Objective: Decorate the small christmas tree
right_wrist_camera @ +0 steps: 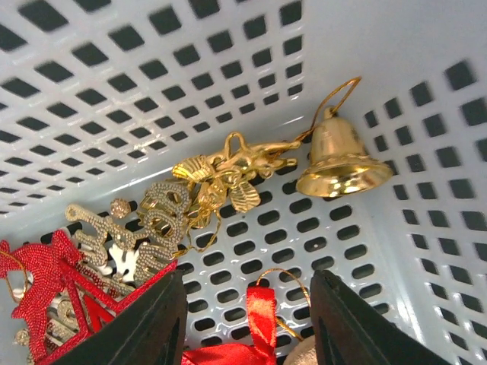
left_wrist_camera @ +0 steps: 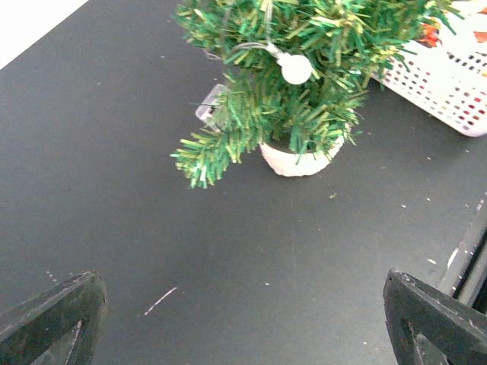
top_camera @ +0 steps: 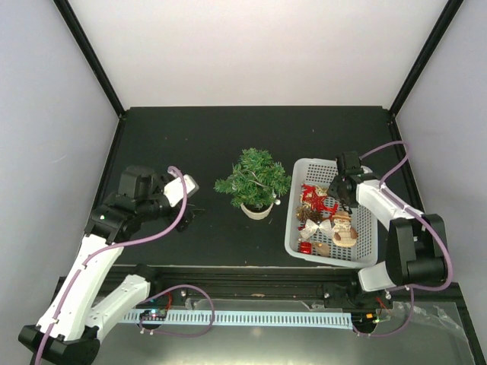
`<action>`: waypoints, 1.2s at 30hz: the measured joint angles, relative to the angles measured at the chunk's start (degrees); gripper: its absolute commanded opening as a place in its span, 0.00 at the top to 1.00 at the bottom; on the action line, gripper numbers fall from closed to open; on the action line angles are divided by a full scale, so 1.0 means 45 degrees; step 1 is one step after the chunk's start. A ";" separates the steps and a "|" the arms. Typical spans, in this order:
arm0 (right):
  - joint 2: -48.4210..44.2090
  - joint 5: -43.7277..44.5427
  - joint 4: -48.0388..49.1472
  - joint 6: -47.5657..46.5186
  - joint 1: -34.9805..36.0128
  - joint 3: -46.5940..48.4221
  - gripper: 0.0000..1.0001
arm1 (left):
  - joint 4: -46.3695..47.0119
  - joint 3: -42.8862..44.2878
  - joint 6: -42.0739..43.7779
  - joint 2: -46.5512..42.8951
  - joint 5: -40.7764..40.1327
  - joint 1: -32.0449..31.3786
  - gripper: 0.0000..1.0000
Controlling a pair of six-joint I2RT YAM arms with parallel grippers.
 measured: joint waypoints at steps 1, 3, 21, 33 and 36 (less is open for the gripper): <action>0.0131 -0.0126 0.0034 0.0010 -0.0024 0.0039 0.56 | 0.0087 -0.0015 -0.0117 -0.0092 -0.0180 0.0000 0.01; 0.0272 -0.0384 0.0058 -0.0019 0.0019 0.0044 0.56 | 0.0223 -0.0063 -0.0291 -0.0219 -0.0393 0.0000 0.01; -0.2254 -0.3147 -0.0194 -0.1598 0.1826 -0.1734 0.51 | 0.0257 -0.0476 0.0151 -0.0306 0.1443 0.0000 0.01; -0.4109 -0.2841 -0.1064 -0.0529 0.2157 -0.2968 0.52 | 0.0272 -0.0544 0.0180 -0.0330 0.1559 0.0005 0.01; -0.4537 -0.2837 -0.1209 -0.0325 0.2278 -0.3041 0.53 | 0.0277 -0.0549 0.0180 -0.0364 0.1593 0.0005 0.01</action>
